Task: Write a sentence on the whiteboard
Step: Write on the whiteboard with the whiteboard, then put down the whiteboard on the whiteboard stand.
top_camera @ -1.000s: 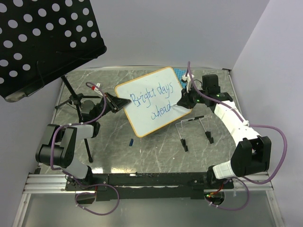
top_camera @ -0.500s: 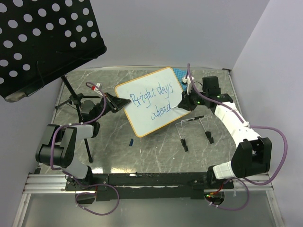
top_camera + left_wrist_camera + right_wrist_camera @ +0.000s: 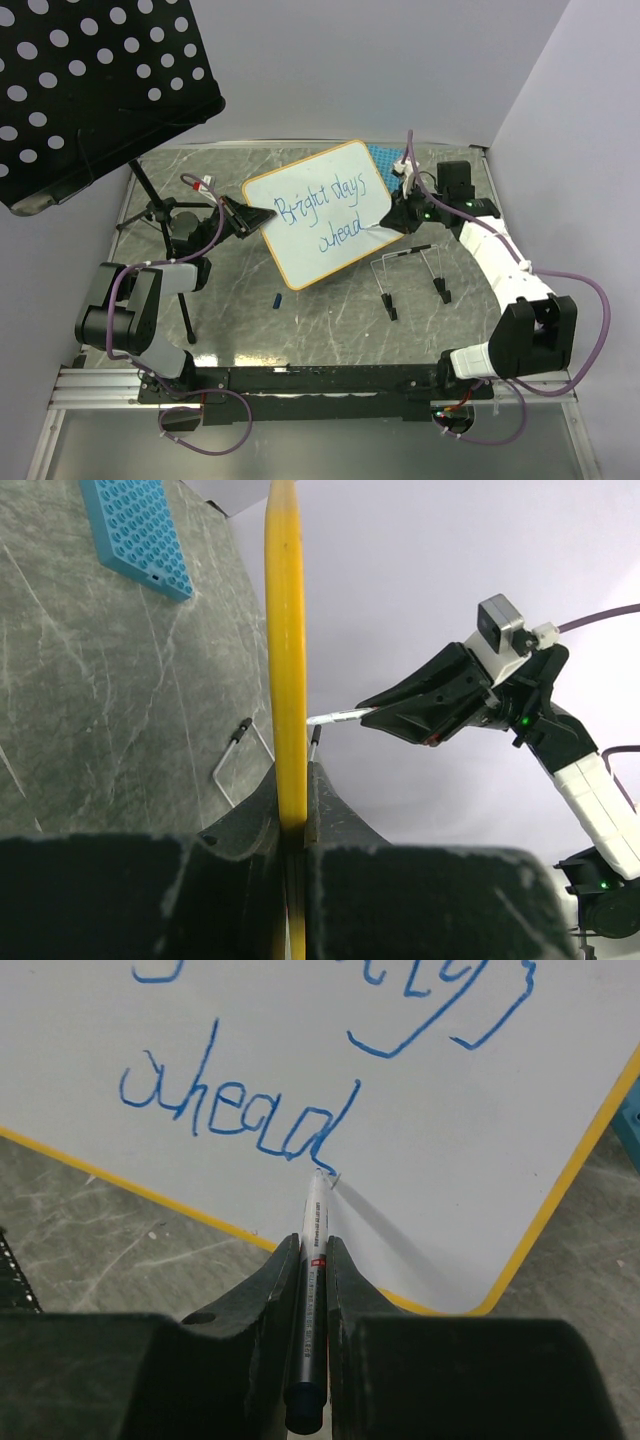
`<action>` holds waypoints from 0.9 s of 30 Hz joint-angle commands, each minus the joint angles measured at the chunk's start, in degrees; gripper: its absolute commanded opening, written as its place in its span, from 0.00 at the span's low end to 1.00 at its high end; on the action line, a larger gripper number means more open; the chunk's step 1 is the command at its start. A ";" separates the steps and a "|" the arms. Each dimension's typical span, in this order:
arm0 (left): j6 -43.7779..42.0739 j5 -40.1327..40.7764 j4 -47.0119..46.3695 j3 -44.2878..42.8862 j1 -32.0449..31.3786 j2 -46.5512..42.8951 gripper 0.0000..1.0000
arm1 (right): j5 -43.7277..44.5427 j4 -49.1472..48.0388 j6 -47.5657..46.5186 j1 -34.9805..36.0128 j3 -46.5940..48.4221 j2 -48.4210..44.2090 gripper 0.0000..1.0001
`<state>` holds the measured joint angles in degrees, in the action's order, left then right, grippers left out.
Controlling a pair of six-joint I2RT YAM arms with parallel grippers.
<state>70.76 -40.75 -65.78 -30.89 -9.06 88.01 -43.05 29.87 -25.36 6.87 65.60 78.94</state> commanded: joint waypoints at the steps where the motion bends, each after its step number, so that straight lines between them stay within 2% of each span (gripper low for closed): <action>1: 3.07 -0.47 -23.96 -3.47 0.18 -3.02 0.01 | -6.43 -0.86 1.27 -0.81 3.92 -5.01 0.00; 7: 2.98 -0.64 -23.52 -3.82 0.18 -3.54 0.01 | -9.33 -2.71 4.18 -2.39 4.27 -8.53 0.00; 11: 2.28 -1.08 -22.82 -3.65 0.18 -4.77 0.01 | -11.87 -4.81 6.29 -5.90 3.31 -10.20 0.00; 21: -2.90 -1.96 -15.88 -6.10 0.18 -9.61 0.01 | -23.22 -13.50 15.77 -22.76 -1.35 -17.50 0.00; 27: -3.87 -3.01 -14.82 -8.30 0.10 -12.15 0.01 | -29.10 -18.26 22.46 -31.56 -4.60 -20.14 0.00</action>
<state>66.59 -43.81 -66.39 -34.61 -9.06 80.73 -65.36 18.26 -9.21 -20.10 62.43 60.64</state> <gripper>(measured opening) 0.091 0.186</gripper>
